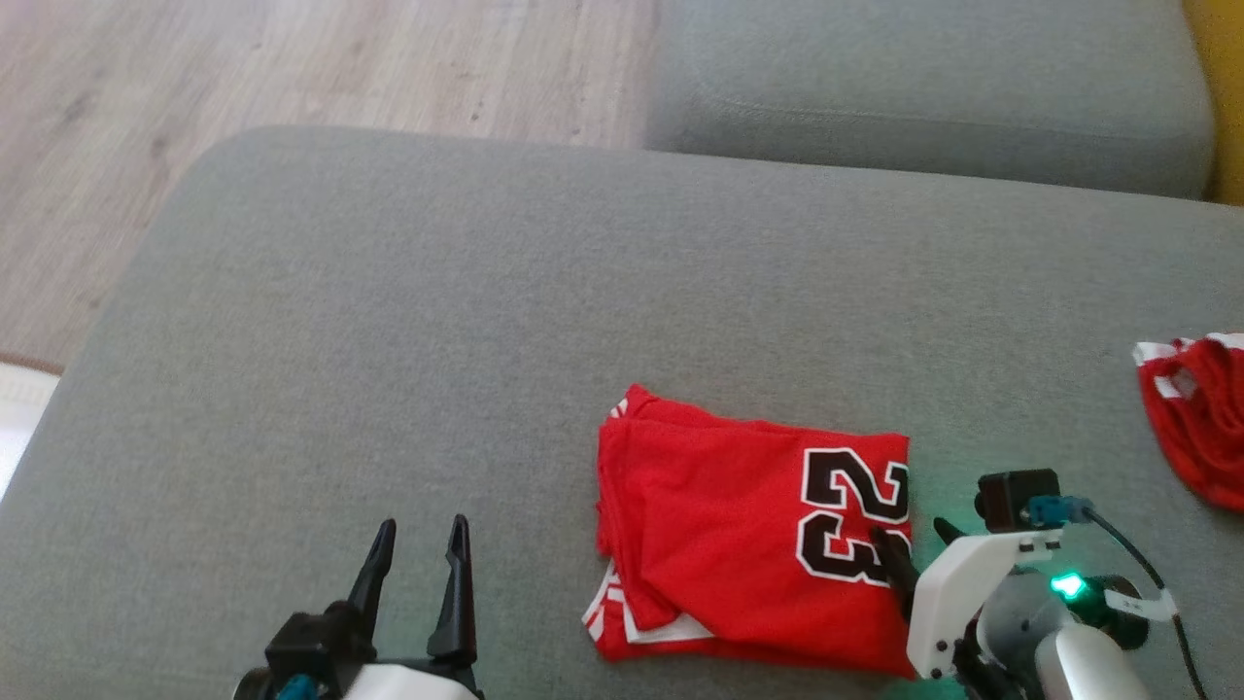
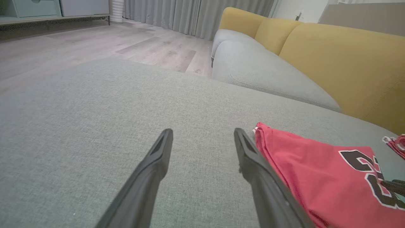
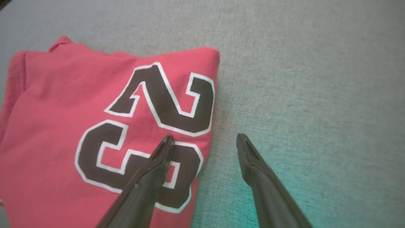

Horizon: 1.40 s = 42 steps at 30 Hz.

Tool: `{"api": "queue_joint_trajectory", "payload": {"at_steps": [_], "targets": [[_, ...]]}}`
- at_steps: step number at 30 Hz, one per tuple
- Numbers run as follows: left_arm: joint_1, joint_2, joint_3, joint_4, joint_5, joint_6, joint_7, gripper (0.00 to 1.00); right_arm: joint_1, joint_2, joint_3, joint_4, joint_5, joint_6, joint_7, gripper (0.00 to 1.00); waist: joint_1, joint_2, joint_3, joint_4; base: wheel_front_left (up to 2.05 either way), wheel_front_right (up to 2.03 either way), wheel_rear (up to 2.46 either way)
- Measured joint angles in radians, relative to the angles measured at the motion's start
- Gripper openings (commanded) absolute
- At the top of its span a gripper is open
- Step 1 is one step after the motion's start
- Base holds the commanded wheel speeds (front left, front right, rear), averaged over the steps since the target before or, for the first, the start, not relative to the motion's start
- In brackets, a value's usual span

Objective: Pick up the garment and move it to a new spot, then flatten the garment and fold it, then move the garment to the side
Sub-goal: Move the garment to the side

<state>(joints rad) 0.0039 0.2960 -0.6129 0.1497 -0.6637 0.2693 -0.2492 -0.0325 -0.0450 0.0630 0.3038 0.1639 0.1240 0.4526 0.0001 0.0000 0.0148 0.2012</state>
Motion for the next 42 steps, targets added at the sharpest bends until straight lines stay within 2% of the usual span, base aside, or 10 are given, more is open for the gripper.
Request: {"api": "queue_joint_trajectory", "payload": {"at_steps": [3, 4, 5, 6, 7, 8, 16, 27, 36, 42], "targets": [[0.000, -0.005, 0.004, 0.005, 0.007, -0.006, 0.000, 1.00, -0.011, 0.000, 0.001, 0.021, 0.012, 0.000, 0.026, 1.00, 0.0000, 0.0000, 0.016, 0.018, 0.00, 0.00, 0.00], [0.000, -0.007, 0.005, 0.007, 0.012, -0.007, 0.000, 1.00, -0.018, 0.000, 0.002, 0.029, 0.028, 0.000, 0.032, 0.91, 0.0000, 0.0000, 0.021, 0.023, 0.00, 0.00, 0.00], [0.000, -0.010, 0.007, 0.007, 0.016, -0.007, 0.000, 1.00, -0.025, 0.000, 0.003, 0.033, 0.045, 0.000, 0.032, 0.53, 0.0000, 0.0000, 0.025, 0.026, 0.00, 0.00, 0.00], [0.000, -0.013, 0.009, 0.007, 0.017, -0.012, 0.000, 1.00, -0.032, 0.000, 0.004, 0.034, 0.055, 0.000, 0.033, 0.38, 0.0000, 0.0000, 0.029, 0.029, 0.00, 0.00, 0.00], [0.000, -0.016, 0.012, 0.007, 0.021, -0.014, 0.000, 1.00, -0.041, 0.000, 0.005, 0.039, 0.056, 0.000, 0.033, 0.09, 0.0000, 0.0000, 0.033, 0.030, 0.00, 0.00, 0.00], [0.000, -0.019, 0.016, 0.007, 0.023, -0.016, 0.000, 1.00, -0.048, 0.000, 0.005, 0.042, 0.056, 0.000, 0.033, 0.00, 0.0000, 0.0000, 0.037, 0.030, 0.00, 0.00, 0.00], [-0.001, -0.025, 0.026, 0.007, 0.050, -0.033, 0.000, 1.00, -0.133, -0.010, -0.028, 0.009, 0.029, 0.000, -0.014, 0.00, 0.0000, 0.0000, 0.059, -0.034, 0.00, 0.00, 0.00], [-0.076, -0.033, 0.025, -0.027, 0.087, -0.050, 0.000, 1.00, -0.224, -0.179, -0.072, -0.155, 0.025, 0.000, 0.051, 0.00, 0.0000, 0.0000, 0.116, -0.251, 0.00, 0.00, 0.00], [-0.150, -0.026, 0.027, -0.031, 0.102, -0.050, 0.003, 1.00, -0.277, -0.172, -0.081, -0.182, 0.040, 0.000, 0.039, 0.00, 0.0001, 0.0000, 0.207, -0.431, 0.00, 0.00, 0.00], [-0.160, -0.020, 0.029, -0.030, 0.102, -0.049, 0.011, 1.00, -0.369, -0.157, -0.079, -0.134, 0.040, 0.000, 0.030, 0.00, 0.0002, 0.0000, 0.247, -0.461, 0.00, 0.00, 0.00]]}}
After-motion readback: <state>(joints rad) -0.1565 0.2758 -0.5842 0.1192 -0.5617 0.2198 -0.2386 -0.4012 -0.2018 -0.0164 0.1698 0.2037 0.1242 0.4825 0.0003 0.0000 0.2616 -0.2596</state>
